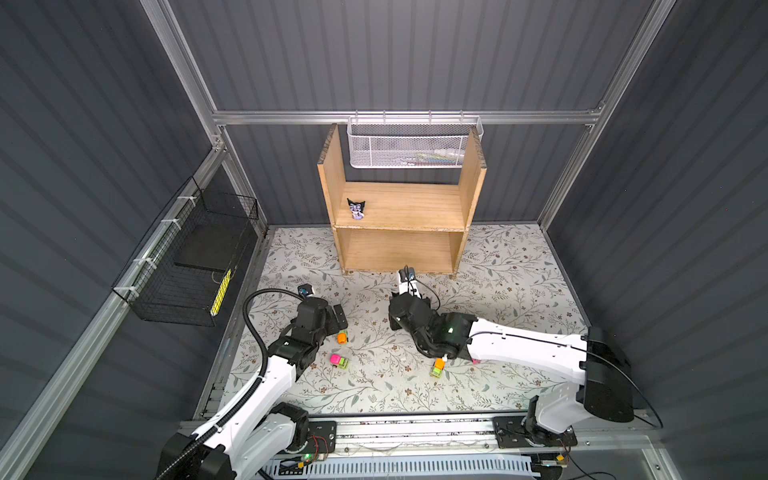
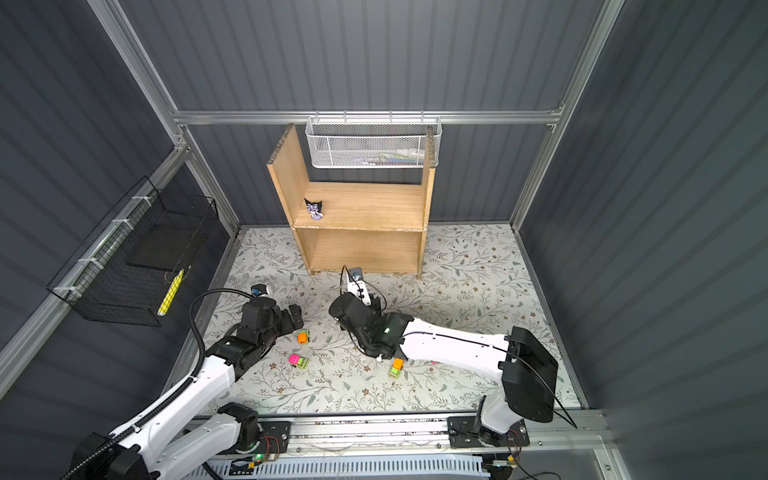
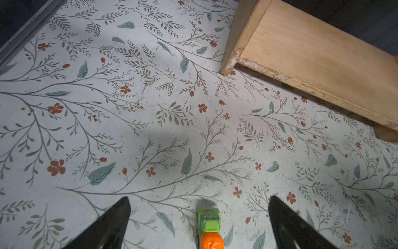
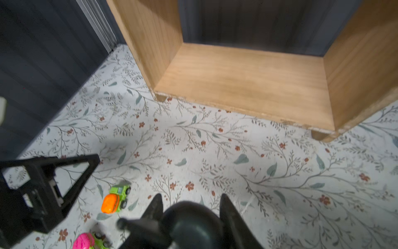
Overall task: Place and organize the plastic toys onto the shelf
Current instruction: 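Lift the cat toy with the right gripper and carry it toward the shelf, then move the held cat toy into the upper compartment beside the first cat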
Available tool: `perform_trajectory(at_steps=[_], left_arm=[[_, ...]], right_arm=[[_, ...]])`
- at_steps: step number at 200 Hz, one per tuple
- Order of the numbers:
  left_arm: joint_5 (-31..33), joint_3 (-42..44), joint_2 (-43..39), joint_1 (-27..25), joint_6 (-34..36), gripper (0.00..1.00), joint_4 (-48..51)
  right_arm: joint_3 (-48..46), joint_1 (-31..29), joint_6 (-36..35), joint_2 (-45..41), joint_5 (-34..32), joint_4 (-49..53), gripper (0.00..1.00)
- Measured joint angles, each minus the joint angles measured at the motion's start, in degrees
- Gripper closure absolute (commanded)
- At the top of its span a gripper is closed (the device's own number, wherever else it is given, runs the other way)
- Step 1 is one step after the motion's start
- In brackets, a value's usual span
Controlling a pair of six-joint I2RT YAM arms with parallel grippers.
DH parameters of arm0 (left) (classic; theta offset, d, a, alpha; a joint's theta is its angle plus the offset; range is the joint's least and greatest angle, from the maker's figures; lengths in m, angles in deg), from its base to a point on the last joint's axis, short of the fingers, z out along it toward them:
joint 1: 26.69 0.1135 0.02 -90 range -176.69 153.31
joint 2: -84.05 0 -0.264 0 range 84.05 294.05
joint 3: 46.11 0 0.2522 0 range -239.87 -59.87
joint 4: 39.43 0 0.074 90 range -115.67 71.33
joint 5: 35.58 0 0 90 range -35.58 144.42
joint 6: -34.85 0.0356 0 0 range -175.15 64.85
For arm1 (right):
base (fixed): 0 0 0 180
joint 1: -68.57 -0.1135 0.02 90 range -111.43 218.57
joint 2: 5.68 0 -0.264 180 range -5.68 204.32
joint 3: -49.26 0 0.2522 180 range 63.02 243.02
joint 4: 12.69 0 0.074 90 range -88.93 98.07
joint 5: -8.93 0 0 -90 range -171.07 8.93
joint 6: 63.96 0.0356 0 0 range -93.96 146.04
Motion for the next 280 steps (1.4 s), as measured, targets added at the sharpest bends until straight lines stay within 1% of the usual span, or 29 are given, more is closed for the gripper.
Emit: perform_trajectory(at_steps=[28, 51, 81, 116, 159, 207, 243, 280], left_arm=[[-2.1, -0.6, 0.4, 0.0, 1.1, 0.0, 0.0], [-4.1, -1.6, 0.4, 0.0, 1.7, 0.0, -0.2], [-6.4, -2.3, 0.5, 0.0, 2.5, 0.0, -1.0], [-10.8, -2.8, 2.0, 0.0, 3.5, 0.0, -1.9], [-14.9, -4.0, 4.3, 0.0, 4.0, 0.0, -3.5], [-15.9, -4.0, 5.7, 0.0, 4.0, 0.0, -4.9], [-16.2, -4.0, 5.9, 0.0, 4.0, 0.0, -5.4], [-16.7, -4.0, 7.1, 0.0, 4.0, 0.0, -6.7]], right_arm=[[6.8, 3.9, -6.0, 0.2, 2.6, 2.2, 0.69], [13.0, 7.6, -10.0, 1.9, 4.6, 2.8, 0.69], [21.3, 11.9, -14.1, 7.1, 7.4, 3.0, 0.68], [29.8, 15.0, -17.3, 14.8, 10.4, 4.4, 0.68], [40.9, 17.1, -20.5, 23.3, 13.2, 6.5, 0.68], [54.6, 19.5, -22.5, 31.6, 15.4, 8.1, 0.68], [61.0, 20.9, -23.1, 36.4, 16.3, 9.0, 0.68], [64.0, 21.4, -23.2, 39.4, 16.8, 10.0, 0.68]])
